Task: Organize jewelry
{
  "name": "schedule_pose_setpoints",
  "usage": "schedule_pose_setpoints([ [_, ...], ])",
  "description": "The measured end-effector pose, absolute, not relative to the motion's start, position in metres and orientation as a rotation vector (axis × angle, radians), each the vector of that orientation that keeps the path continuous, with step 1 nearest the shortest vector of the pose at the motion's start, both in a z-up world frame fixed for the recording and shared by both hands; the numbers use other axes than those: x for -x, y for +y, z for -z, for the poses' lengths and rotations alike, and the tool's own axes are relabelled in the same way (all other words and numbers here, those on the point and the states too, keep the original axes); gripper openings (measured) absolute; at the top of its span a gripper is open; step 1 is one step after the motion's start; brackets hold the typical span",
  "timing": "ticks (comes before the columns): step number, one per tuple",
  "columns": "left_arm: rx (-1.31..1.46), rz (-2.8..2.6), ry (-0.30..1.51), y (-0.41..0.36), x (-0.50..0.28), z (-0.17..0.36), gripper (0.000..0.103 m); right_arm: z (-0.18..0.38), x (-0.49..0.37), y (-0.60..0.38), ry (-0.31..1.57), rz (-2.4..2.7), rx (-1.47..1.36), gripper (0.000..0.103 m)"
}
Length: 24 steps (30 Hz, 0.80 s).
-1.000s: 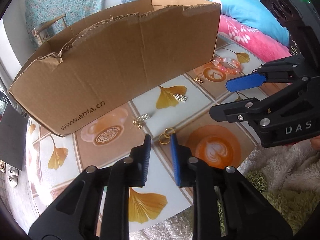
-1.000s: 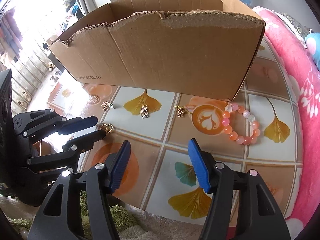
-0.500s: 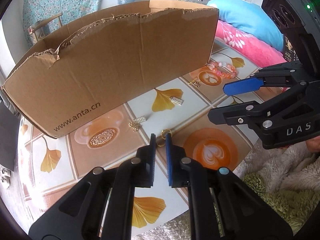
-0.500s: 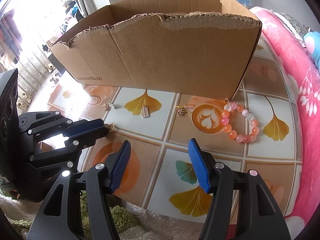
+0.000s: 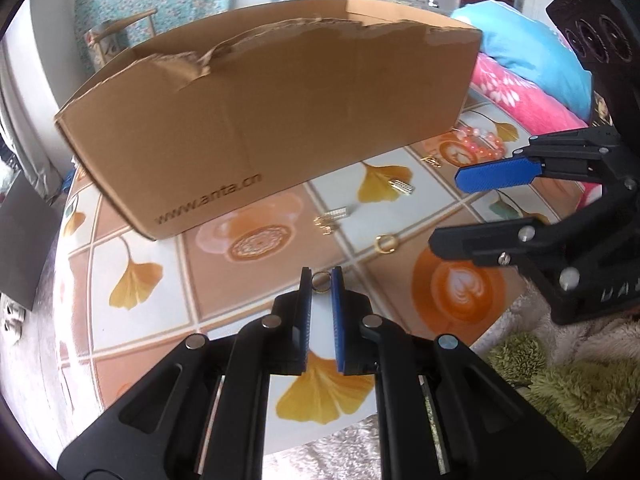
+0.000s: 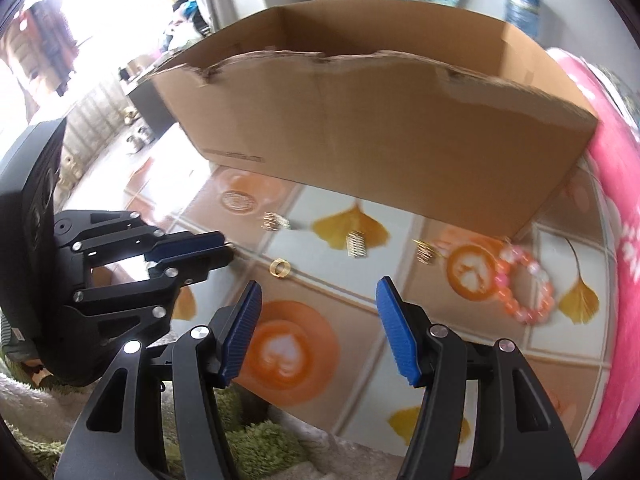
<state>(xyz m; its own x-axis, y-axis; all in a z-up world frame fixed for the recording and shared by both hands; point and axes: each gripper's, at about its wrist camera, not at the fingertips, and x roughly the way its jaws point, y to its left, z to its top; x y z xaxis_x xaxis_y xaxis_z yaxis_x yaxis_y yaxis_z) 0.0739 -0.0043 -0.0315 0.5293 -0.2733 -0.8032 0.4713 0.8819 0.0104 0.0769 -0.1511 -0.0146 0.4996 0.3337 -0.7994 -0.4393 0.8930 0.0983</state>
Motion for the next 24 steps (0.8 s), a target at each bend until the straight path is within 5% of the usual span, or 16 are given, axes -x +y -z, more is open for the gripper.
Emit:
schedule_pose_setpoints([
  [14, -0.204, 0.436, 0.914, 0.004, -0.079, 0.034, 0.009, 0.026, -0.090, -0.117, 0.954, -0.518, 0.189, 0.024],
  [24, -0.196, 0.436, 0.911, 0.008, -0.079, 0.034, 0.009, 0.032, -0.087, -0.104, 0.930, -0.501, 0.258, 0.014],
])
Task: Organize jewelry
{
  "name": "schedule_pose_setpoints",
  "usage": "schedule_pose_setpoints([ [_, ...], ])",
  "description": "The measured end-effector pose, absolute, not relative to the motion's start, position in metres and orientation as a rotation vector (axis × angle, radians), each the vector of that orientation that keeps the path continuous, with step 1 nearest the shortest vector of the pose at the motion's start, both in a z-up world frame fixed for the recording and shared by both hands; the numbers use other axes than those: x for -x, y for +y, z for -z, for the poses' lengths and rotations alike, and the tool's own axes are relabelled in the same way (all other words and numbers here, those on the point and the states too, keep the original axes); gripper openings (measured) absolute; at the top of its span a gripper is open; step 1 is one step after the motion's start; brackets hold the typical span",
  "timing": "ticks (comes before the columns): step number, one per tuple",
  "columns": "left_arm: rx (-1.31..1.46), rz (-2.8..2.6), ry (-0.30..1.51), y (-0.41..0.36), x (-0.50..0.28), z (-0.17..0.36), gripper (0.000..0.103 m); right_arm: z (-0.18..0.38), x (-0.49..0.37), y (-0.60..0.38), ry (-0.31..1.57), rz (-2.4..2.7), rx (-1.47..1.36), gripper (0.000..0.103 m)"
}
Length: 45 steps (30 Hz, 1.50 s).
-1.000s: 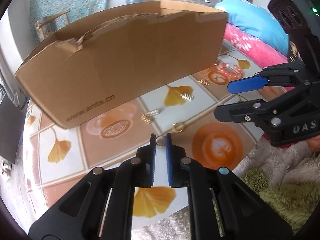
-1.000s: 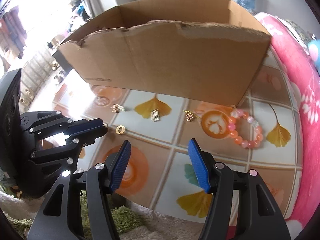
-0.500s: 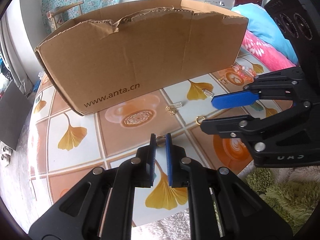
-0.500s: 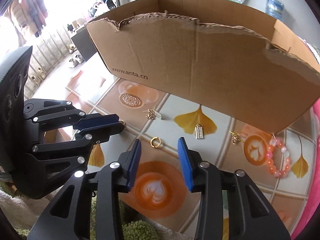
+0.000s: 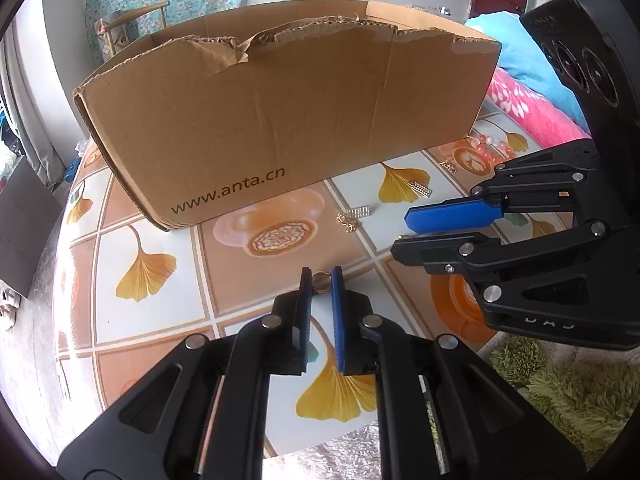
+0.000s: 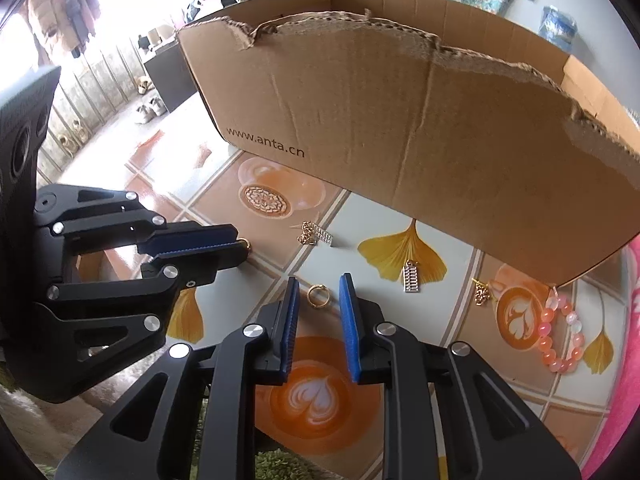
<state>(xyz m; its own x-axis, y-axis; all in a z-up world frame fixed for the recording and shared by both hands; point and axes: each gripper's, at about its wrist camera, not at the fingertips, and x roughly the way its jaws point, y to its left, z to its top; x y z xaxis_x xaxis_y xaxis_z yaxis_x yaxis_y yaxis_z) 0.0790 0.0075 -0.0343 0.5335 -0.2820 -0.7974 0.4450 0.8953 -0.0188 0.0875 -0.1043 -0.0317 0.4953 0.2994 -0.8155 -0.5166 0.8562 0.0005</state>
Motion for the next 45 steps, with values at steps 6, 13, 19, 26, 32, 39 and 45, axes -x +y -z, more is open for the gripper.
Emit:
schedule_pose_setpoints([
  [6, -0.195, 0.438, 0.907, 0.009, -0.079, 0.034, 0.009, 0.032, -0.088, -0.105, 0.933, -0.506, 0.238, 0.011],
  [13, -0.199, 0.435, 0.907, 0.008, -0.078, 0.033, 0.009, 0.028, -0.089, -0.114, 0.932, -0.503, 0.208, 0.011],
  [19, -0.205, 0.430, 0.895, 0.007, -0.074, 0.025, 0.009, 0.018, -0.086, -0.123, 0.913, -0.507, 0.181, 0.011],
  [26, -0.188, 0.437, 0.837, 0.008, -0.064, -0.008, 0.009, -0.007, -0.079, -0.137, 0.864, -0.556, 0.139, 0.011],
  [32, -0.179, 0.434, 0.862, 0.010, -0.067, -0.014, 0.009, -0.031, -0.075, -0.149, 0.794, -0.568, 0.117, 0.011],
  [39, -0.165, 0.410, 0.967, 0.007, -0.076, 0.018, 0.019, -0.032, -0.073, -0.155, 0.788, -0.581, 0.081, 0.011],
  [45, -0.203, 0.377, 0.990, 0.004, -0.081, 0.032, 0.019, -0.029, -0.073, -0.155, 0.792, -0.577, 0.060, 0.011],
])
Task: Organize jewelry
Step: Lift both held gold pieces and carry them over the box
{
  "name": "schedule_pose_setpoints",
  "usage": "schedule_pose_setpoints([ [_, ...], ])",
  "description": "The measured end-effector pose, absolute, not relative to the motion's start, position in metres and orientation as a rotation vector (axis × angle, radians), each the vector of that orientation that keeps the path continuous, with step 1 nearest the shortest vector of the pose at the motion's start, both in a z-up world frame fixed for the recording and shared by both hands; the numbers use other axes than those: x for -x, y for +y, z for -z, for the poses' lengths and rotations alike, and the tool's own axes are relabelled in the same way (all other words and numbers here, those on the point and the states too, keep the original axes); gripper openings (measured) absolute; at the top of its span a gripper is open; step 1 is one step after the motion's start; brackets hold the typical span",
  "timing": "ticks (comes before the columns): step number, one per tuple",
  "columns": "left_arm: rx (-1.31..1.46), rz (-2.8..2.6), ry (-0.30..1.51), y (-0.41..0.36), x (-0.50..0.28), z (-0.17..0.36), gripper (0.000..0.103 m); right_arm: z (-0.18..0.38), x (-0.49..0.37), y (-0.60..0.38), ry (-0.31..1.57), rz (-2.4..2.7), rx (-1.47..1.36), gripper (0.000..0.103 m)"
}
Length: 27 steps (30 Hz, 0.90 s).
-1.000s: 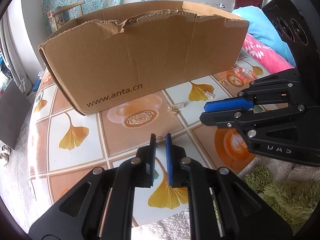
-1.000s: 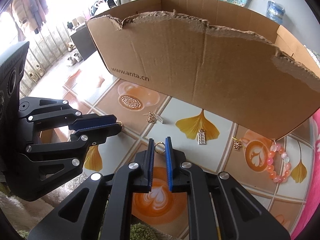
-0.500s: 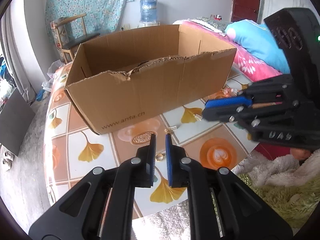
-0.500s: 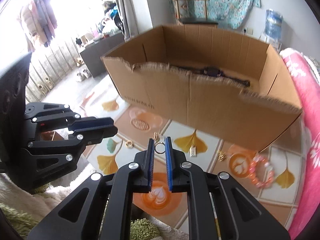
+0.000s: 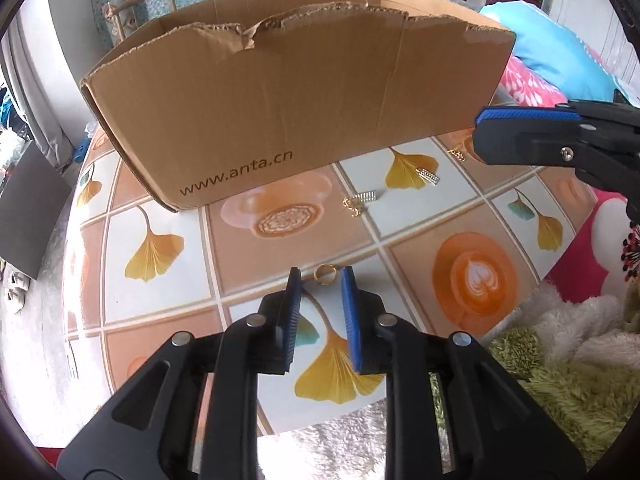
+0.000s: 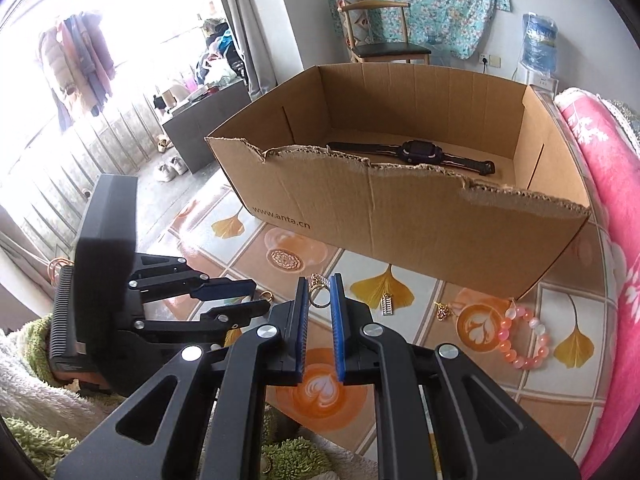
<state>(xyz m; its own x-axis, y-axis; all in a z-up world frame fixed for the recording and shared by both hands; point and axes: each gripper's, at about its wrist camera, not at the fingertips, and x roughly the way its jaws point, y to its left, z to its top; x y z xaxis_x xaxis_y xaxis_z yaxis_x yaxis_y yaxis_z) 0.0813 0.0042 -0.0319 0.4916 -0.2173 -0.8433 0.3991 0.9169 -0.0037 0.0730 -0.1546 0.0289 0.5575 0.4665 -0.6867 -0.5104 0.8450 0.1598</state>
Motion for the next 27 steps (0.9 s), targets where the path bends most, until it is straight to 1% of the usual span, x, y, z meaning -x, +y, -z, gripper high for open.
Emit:
schedule_pose_setpoints([
  [5, -0.234, 0.386, 0.971, -0.002, -0.081, 0.033, 0.019, -0.027, -0.073, -0.159, 0.789, -0.567, 0.045, 0.011],
  [6, -0.241, 0.390, 0.968, -0.005, -0.081, 0.033, 0.017, -0.026, -0.073, -0.160, 0.788, -0.564, 0.042, 0.011],
  [7, -0.241, 0.396, 0.967, -0.006, -0.081, 0.032, 0.013, -0.026, -0.073, -0.161, 0.787, -0.563, 0.041, 0.011],
  [9, -0.242, 0.403, 0.962, -0.008, -0.080, 0.032, 0.010, -0.027, -0.073, -0.162, 0.785, -0.561, 0.038, 0.011],
  [17, -0.249, 0.379, 0.930, -0.012, -0.072, 0.026, 0.010, -0.032, -0.070, -0.168, 0.760, -0.555, 0.032, 0.011],
  [21, -0.243, 0.373, 0.875, -0.009, -0.061, -0.001, 0.010, -0.041, -0.069, -0.172, 0.728, -0.545, 0.032, 0.011],
  [24, -0.219, 0.396, 0.792, -0.003, -0.054, -0.035, 0.010, -0.056, -0.069, -0.178, 0.684, -0.542, 0.027, 0.011],
  [27, -0.197, 0.445, 0.672, 0.000, -0.053, -0.075, 0.010, -0.078, -0.074, -0.183, 0.606, -0.527, 0.042, 0.011],
])
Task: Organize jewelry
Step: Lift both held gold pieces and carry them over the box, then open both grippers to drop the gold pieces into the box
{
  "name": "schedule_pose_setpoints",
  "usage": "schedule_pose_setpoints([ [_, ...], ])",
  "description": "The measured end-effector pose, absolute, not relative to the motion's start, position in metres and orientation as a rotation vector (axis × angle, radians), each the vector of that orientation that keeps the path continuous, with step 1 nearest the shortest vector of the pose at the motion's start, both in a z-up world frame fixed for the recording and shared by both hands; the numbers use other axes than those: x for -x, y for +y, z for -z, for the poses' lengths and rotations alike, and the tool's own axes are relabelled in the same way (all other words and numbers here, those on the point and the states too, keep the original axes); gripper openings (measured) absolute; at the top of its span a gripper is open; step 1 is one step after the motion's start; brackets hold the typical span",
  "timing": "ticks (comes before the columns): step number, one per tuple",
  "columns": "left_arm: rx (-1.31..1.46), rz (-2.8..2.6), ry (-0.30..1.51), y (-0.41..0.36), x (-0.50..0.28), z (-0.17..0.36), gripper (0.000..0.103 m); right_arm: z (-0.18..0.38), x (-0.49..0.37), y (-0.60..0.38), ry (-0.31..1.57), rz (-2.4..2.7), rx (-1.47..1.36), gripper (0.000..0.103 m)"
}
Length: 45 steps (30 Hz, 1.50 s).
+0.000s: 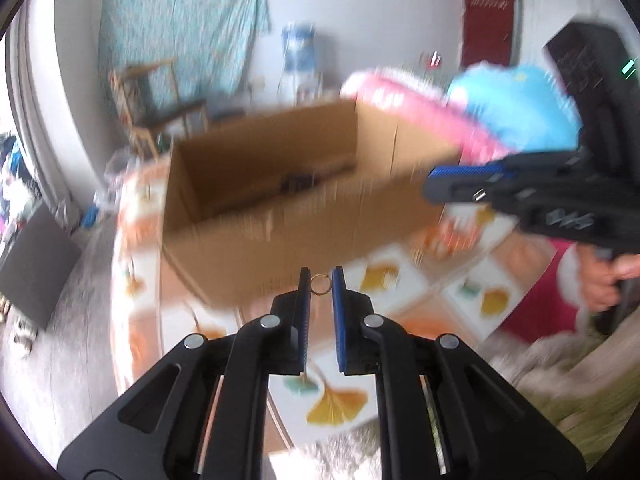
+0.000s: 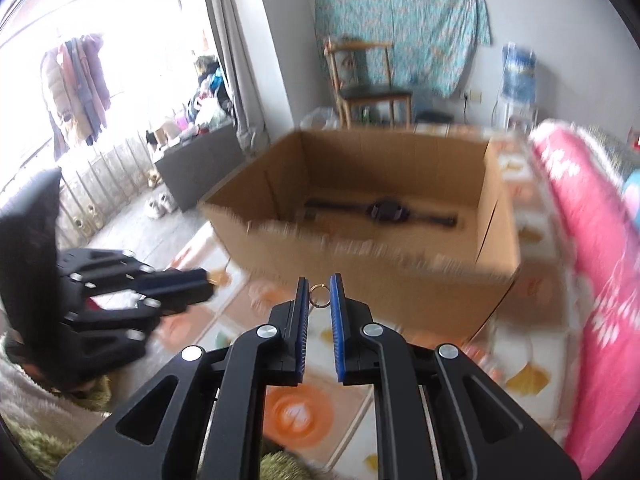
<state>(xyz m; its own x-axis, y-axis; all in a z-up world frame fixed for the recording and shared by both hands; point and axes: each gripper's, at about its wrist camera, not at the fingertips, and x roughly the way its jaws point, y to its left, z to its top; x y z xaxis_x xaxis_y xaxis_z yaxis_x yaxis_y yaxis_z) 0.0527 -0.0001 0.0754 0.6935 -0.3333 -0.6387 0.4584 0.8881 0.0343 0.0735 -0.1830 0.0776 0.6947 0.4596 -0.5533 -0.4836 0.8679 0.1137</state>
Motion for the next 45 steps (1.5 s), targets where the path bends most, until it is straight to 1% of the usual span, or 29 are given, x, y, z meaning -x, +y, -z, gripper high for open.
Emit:
schedule_pose_setpoints([
  [3, -0.181, 0.488, 0.622, -0.004, -0.066, -0.094, 0.010, -0.092, -0.086, -0.187, 0.557, -0.511, 0.046, 0.011],
  [6, -0.174, 0.499, 0.631, -0.013, -0.092, -0.097, 0.010, -0.097, -0.111, -0.189, 0.559, -0.490, 0.053, 0.011],
  [8, -0.152, 0.508, 0.689, -0.020, -0.117, -0.093, 0.010, -0.098, -0.129, -0.190, 0.596, -0.493, 0.038, 0.011],
  [14, -0.046, 0.541, 0.885, -0.027, -0.199, -0.080, 0.010, -0.082, -0.216, -0.183, 0.854, -0.550, -0.009, 0.011],
  [17, -0.012, 0.549, 0.938, -0.032, -0.227, -0.074, 0.010, -0.069, -0.248, -0.180, 0.965, -0.555, -0.037, 0.011],
  [20, 0.056, 0.551, 1.031, -0.038, -0.253, -0.063, 0.010, -0.061, -0.268, -0.176, 1.007, -0.533, -0.015, 0.011],
  [23, 0.073, 0.533, 1.086, -0.042, -0.271, -0.054, 0.010, -0.055, -0.278, -0.175, 1.023, -0.524, -0.019, 0.011],
  [27, 0.106, 0.518, 1.138, -0.044, -0.281, -0.042, 0.010, -0.053, -0.286, -0.181, 1.023, -0.504, -0.050, 0.012],
  [30, 0.100, 0.509, 1.145, -0.047, -0.284, -0.039, 0.011, -0.054, -0.287, -0.188, 1.021, -0.509, -0.088, 0.012],
  [33, 0.102, 0.510, 1.150, -0.047, -0.284, -0.037, 0.018, -0.058, -0.285, -0.191, 1.000, -0.505, -0.089, 0.016],
  [40, 0.110, 0.498, 1.141, -0.041, -0.284, -0.036, 0.023, -0.067, -0.283, -0.198, 0.971, -0.487, -0.112, 0.022],
  [42, 0.114, 0.495, 1.136, -0.038, -0.283, -0.039, 0.023, -0.071, -0.281, -0.200, 0.959, -0.484, -0.119, 0.027],
  [44, 0.114, 0.496, 1.118, -0.035, -0.280, -0.045, 0.025, -0.076, -0.279, -0.202, 0.943, -0.478, -0.127, 0.034],
  [45, 0.113, 0.495, 1.110, -0.034, -0.279, -0.047, 0.028, -0.078, -0.278, -0.204, 0.938, -0.477, -0.129, 0.035],
])
